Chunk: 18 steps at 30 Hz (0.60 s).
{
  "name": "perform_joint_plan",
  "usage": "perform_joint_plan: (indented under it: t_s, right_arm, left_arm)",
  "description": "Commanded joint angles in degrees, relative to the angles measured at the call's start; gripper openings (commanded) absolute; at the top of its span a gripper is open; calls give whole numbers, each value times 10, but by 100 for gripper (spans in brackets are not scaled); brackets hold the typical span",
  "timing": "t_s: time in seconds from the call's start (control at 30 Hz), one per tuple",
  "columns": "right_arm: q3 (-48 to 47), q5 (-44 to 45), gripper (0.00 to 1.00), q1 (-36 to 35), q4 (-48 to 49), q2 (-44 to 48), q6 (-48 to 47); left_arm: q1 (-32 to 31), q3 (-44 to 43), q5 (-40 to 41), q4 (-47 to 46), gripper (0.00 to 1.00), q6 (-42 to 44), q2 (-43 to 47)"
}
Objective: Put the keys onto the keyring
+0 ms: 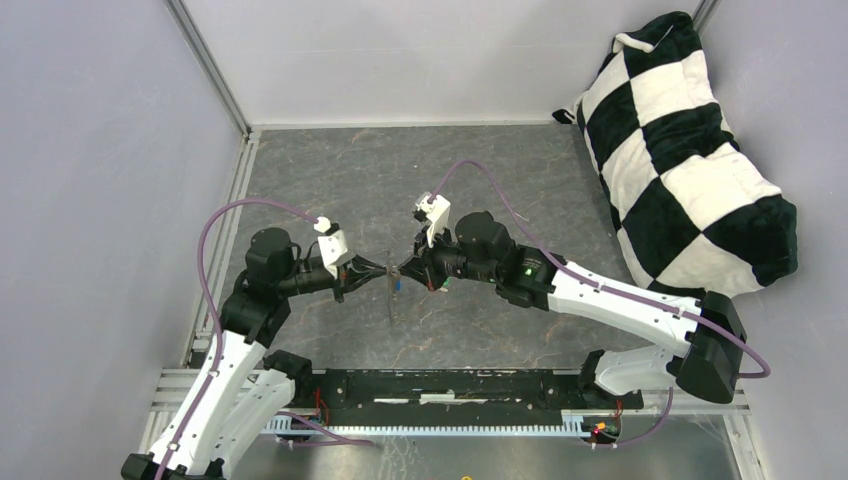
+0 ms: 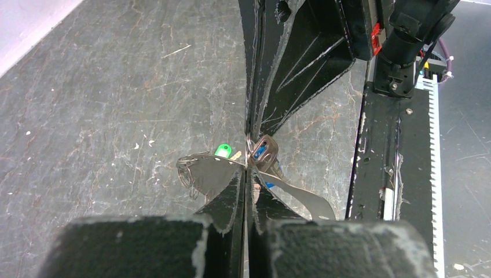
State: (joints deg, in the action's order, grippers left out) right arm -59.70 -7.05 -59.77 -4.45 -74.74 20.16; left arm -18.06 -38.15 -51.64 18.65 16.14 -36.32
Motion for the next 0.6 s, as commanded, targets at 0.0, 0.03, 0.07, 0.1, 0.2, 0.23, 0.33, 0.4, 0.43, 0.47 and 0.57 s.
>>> perform_joint_plan:
  t_s: [0.0, 0.03, 0.07, 0.1, 0.2, 0.23, 0.33, 0.4, 0.43, 0.47, 0.57]
  right_arm:
    - [3, -25, 0, 8, -3, 4, -5]
    - [4, -33, 0, 9, -3, 5, -7]
    - [3, -38, 0, 9, -5, 4, -9]
    - [1, -41, 0, 10, -8, 5, -12]
    - [-9, -50, 4, 13, -23, 7, -23]
    - [-14, -51, 7, 15, -30, 8, -28]
    - [-25, -59, 18, 20, -46, 17, -44]
    - [-30, -66, 22, 21, -49, 27, -58]
    - [-33, -68, 24, 22, -52, 33, -65]
    - [-38, -71, 26, 23, -57, 41, -76]
    - [-52, -77, 34, 26, -74, 59, -112]
  left_arm:
    - [1, -2, -33, -55, 2, -17, 11]
    - [2, -3, -35, -60, 2, -21, 12]
    - [1, -3, -39, -64, 2, -23, 12]
    - [1, -4, -41, -69, 2, -27, 13]
    - [1, -5, -47, -82, 2, -41, 12]
    - [1, -6, -48, -85, 2, -44, 12]
    - [1, -10, -59, -90, 2, -54, 13]
    - [1, -12, -66, -92, 2, -60, 12]
    - [1, -14, -69, -94, 2, -66, 12]
    - [1, -16, -72, -94, 2, -70, 11]
    - [2, -21, -85, -93, 2, -76, 7]
